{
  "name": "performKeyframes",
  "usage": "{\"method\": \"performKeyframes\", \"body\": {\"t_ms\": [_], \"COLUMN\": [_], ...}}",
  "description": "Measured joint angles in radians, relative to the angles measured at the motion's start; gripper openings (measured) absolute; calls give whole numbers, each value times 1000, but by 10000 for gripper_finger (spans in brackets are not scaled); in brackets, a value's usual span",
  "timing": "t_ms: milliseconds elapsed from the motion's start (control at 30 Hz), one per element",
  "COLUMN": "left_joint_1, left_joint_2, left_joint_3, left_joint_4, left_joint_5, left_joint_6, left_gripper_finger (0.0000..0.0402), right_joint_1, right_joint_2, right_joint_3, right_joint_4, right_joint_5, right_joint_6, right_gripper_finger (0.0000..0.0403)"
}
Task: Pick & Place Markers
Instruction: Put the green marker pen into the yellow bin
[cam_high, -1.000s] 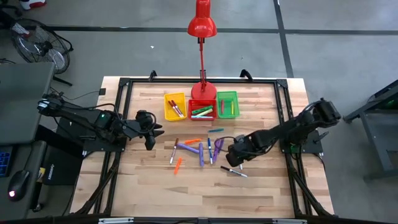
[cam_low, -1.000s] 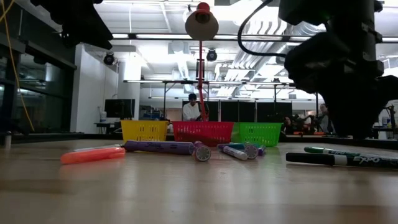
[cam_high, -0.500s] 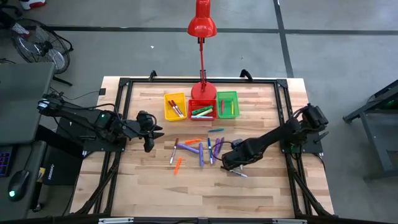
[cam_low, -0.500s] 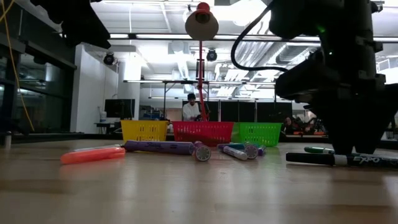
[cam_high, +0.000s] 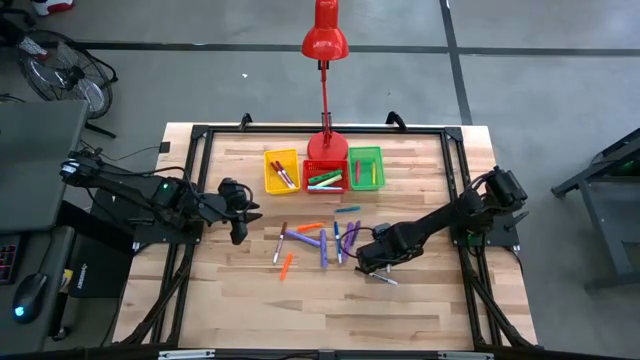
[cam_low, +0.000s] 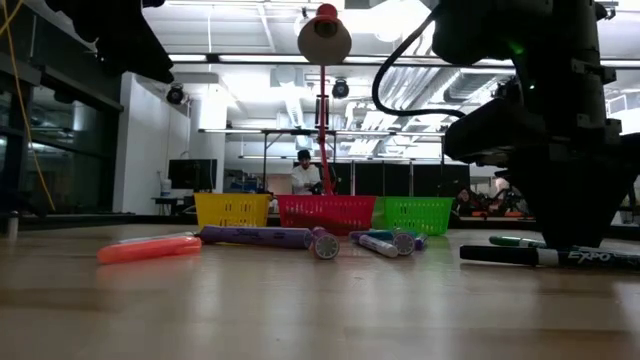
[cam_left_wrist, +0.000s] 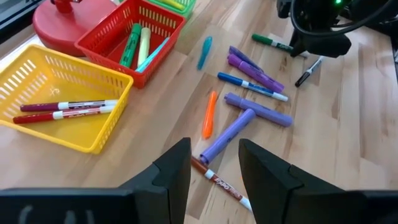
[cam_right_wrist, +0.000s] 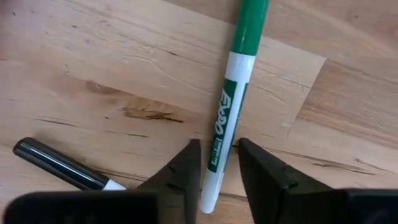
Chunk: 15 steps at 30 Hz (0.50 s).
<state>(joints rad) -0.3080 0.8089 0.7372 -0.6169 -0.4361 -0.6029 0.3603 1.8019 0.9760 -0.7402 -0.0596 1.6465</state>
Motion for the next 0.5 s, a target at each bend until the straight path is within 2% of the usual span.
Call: {"method": "performKeyframes", "body": {"t_ms": [267, 500], "left_joint_1": [0, 0], "left_joint_2": [0, 0], "left_joint_3": [0, 0], "left_joint_4": [-7, -7], "left_joint_5": [0, 0], "left_joint_6": [0, 1], "left_gripper_finger": [133, 133], "right_joint_1": [0, 0], "right_joint_2": [0, 0], "right_joint_3": [-2, 5], "right_joint_4": [-5, -10], "right_joint_5": [-10, -7], "right_joint_6": [-12, -31], "right_gripper_finger": [26, 19]}}
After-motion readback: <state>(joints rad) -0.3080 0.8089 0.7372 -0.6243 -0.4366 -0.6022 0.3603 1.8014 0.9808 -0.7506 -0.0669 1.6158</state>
